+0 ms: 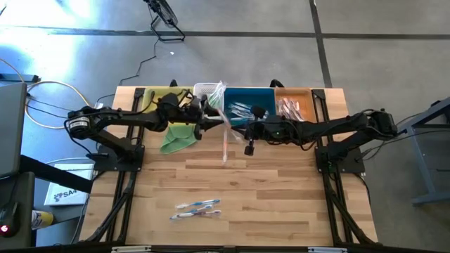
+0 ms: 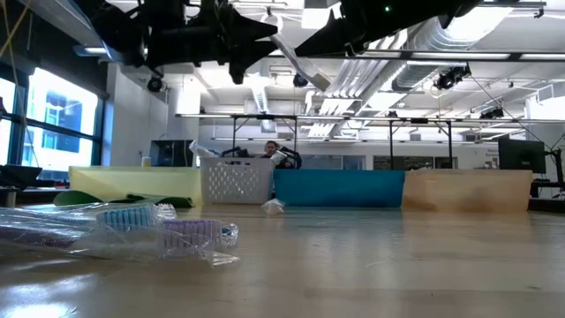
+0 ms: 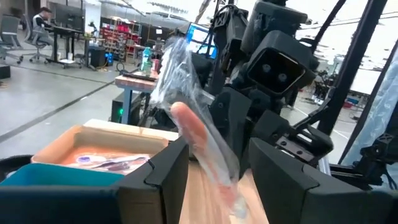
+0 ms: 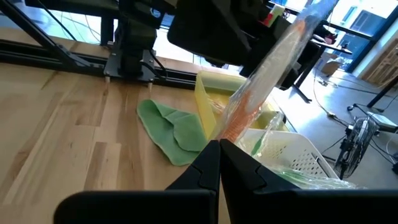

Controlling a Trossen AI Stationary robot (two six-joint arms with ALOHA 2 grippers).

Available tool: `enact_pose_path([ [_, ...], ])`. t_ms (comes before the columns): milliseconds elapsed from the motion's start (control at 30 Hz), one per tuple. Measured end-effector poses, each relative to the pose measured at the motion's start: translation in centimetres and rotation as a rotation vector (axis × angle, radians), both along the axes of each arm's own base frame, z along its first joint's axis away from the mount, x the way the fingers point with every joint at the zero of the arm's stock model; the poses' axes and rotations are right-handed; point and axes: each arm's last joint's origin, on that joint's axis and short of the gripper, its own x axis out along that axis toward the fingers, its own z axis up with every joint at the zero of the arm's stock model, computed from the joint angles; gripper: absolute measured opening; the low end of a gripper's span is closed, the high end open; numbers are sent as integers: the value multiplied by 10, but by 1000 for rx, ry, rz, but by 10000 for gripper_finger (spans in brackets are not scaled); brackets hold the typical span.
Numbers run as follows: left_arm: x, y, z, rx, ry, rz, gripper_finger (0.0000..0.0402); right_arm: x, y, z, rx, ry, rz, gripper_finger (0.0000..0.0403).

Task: Pick & Place Toothbrushes
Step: Put the orange toothbrush into the yellow bin

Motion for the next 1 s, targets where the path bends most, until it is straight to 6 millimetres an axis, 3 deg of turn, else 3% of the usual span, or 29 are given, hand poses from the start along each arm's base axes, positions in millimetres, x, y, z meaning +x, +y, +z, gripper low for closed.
enact_pose_path([
  [333, 10, -8, 21, 92, -49, -15, 159, 0, 0, 1, -1, -7, 2, 3],
  [733, 12, -8, 14, 64, 35, -20, 49, 0, 0, 1, -4, -5, -5, 3],
  [1000, 12, -8, 13, 103, 41, -15, 44, 0, 0, 0, -3, -3, -3, 3],
])
